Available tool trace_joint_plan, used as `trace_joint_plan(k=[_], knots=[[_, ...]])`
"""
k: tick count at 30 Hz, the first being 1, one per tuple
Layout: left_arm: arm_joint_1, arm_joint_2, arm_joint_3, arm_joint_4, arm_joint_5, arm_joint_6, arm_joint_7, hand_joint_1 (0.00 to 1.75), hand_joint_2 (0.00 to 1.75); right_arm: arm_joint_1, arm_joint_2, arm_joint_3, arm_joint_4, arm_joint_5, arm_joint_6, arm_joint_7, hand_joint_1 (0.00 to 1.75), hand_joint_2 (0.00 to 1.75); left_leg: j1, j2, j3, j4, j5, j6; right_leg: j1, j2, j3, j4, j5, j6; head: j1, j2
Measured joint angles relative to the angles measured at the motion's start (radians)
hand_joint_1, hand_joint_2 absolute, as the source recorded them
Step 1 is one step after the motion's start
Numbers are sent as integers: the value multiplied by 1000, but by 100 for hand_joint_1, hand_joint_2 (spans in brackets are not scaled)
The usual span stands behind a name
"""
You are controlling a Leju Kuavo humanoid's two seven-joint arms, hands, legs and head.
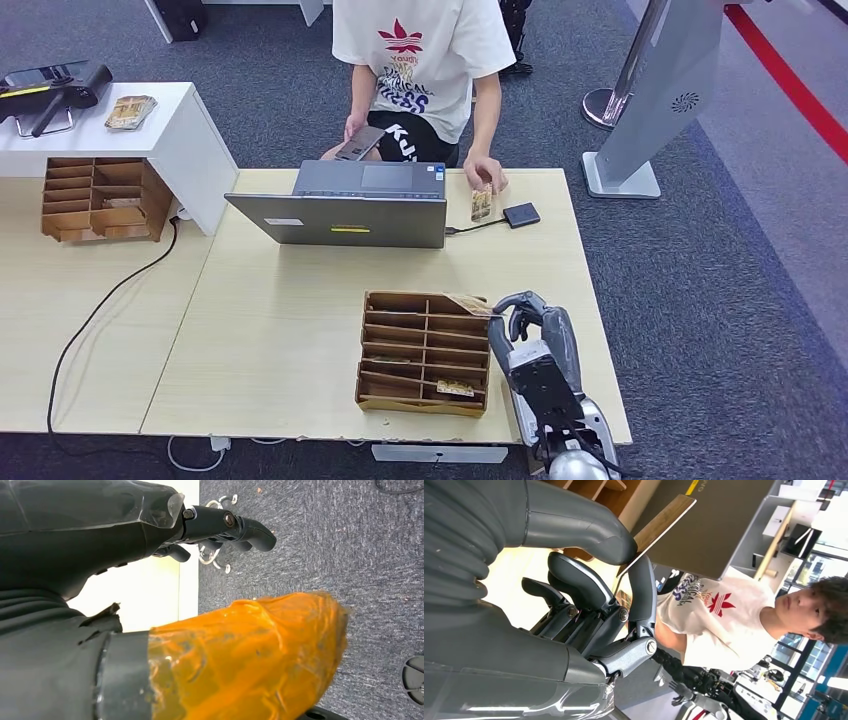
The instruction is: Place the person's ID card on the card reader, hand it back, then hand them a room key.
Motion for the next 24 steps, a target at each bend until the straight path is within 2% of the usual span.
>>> trace_joint_plan(k=[11, 24], knots=[[0, 0, 0, 0, -5, 1, 0, 0, 0, -7, -7, -6, -22, -26, 0, -13, 175, 175, 0, 0, 0, 0, 0, 0, 0, 0, 0, 0, 0, 0, 0, 0], [-1, 0, 0, 0, -50, -1, 0, 0, 0, -129, -7, 11, -1, -23, 10, -6, 175, 175, 0, 0, 0, 0, 0, 0, 0, 0, 0, 0, 0, 0, 0, 0]])
